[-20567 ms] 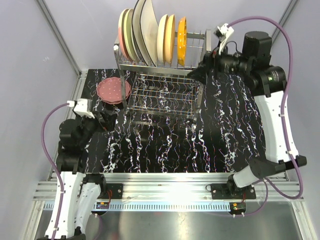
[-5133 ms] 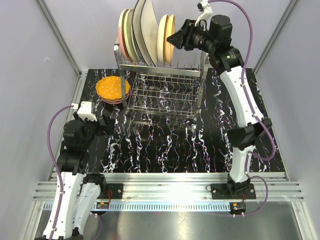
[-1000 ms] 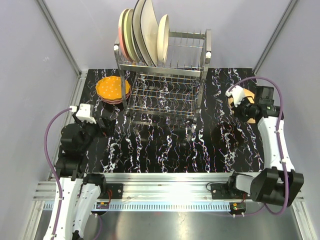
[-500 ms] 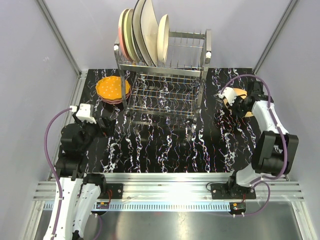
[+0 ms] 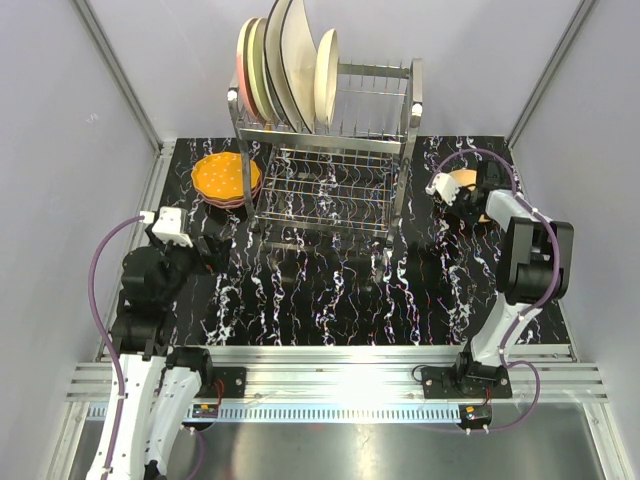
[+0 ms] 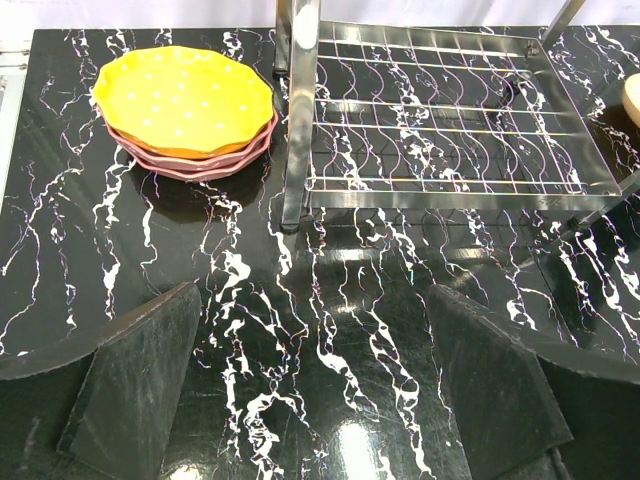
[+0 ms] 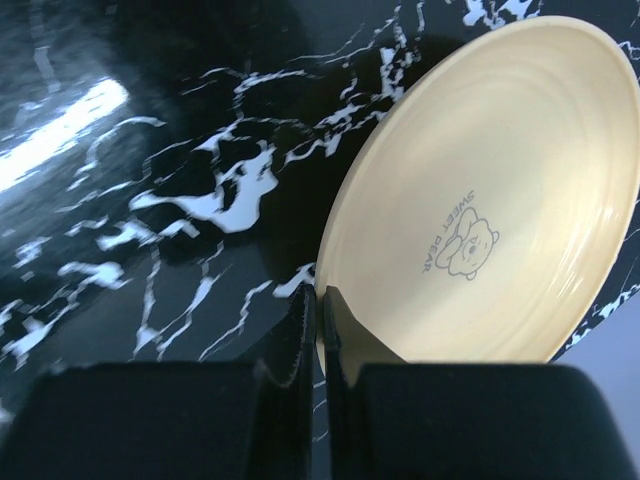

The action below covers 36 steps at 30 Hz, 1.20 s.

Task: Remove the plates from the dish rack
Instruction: Place the plate on the table

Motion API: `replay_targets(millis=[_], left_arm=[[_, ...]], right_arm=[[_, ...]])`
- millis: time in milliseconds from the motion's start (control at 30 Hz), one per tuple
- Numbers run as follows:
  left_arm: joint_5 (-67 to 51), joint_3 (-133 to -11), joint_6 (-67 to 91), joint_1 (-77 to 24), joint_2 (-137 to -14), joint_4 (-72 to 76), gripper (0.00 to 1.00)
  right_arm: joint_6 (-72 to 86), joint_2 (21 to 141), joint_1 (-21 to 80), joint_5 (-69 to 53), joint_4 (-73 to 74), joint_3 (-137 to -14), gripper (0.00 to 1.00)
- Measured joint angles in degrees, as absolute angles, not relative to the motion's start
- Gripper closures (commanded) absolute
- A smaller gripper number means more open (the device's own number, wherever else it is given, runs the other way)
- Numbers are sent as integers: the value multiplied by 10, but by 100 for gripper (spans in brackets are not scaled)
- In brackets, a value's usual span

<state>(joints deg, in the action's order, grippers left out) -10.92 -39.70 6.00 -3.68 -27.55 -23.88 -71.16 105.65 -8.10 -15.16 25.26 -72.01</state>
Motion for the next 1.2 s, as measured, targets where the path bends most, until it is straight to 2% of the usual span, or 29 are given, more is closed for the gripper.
replay_targets(millis=[267, 400, 433, 500, 533, 633, 800, 867, 1033, 1200], left_arm=[[-109, -397, 60, -37, -283, -239, 1], [-109, -397, 60, -37, -287, -239, 1], [-109, -397, 60, -37, -289, -239, 1], [-109, -397, 60, -37, -292, -239, 1], [-109, -397, 60, -37, -293, -239, 1], [-105, -397, 66, -37, -299, -239, 1], [-74, -397, 93, -37, -312, -240, 1], [-71, -397, 100, -37, -317, -241, 1], [-72, -405, 111, -37, -332, -257, 1], [-72, -462, 134, -42, -357, -300, 1]], right_arm=[[-705, 1124, -78, -119, 160, -751, 90], [-701, 1136, -78, -103, 133, -754, 80], [-700, 1136, -78, -100, 130, -754, 70], [-695, 1136, -78, -99, 122, -754, 61], [-690, 1136, -78, -100, 117, -754, 48], [-677, 1135, -78, -100, 107, -752, 27], [-637, 1086, -77, -100, 119, -721, 13], [-606, 1047, -78, -105, 155, -721, 1], [-508, 913, -78, -189, 277, -720, 0], [-375, 735, -76, -309, 332, -661, 0]])
